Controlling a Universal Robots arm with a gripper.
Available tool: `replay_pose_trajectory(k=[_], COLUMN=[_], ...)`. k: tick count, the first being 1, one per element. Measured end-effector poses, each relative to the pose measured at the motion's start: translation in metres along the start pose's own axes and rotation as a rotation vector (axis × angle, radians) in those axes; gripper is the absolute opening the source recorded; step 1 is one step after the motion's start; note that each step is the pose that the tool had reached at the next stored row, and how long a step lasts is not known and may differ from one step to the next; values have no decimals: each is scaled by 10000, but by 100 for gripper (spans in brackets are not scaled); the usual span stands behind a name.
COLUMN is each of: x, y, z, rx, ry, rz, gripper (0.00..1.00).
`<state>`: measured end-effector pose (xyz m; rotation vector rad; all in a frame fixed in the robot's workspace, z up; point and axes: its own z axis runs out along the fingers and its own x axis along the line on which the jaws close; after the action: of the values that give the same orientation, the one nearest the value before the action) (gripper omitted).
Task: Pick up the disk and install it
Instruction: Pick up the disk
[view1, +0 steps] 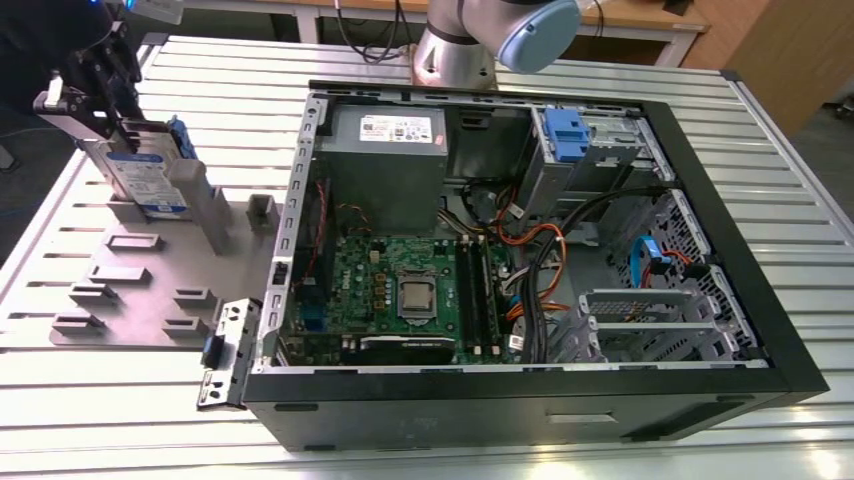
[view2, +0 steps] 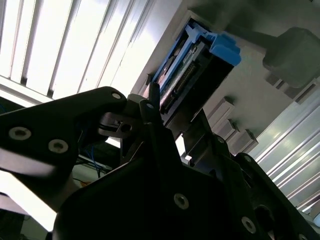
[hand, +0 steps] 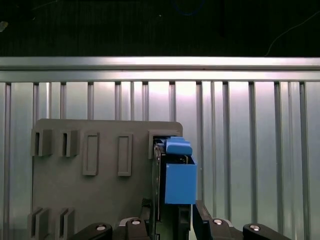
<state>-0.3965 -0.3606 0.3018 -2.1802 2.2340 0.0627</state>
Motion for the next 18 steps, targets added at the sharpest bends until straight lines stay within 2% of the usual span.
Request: replay_pose_trajectory(k=[9, 11, 13, 18], x=[0, 0, 0, 0], y=[-2, -2, -2, -3], z=[0, -1, -1, 0], rx=[0, -2, -1, 1], ry=[0, 3, 1, 0], rz=[-1, 0, 0, -1], gripper=[45, 37, 35, 35])
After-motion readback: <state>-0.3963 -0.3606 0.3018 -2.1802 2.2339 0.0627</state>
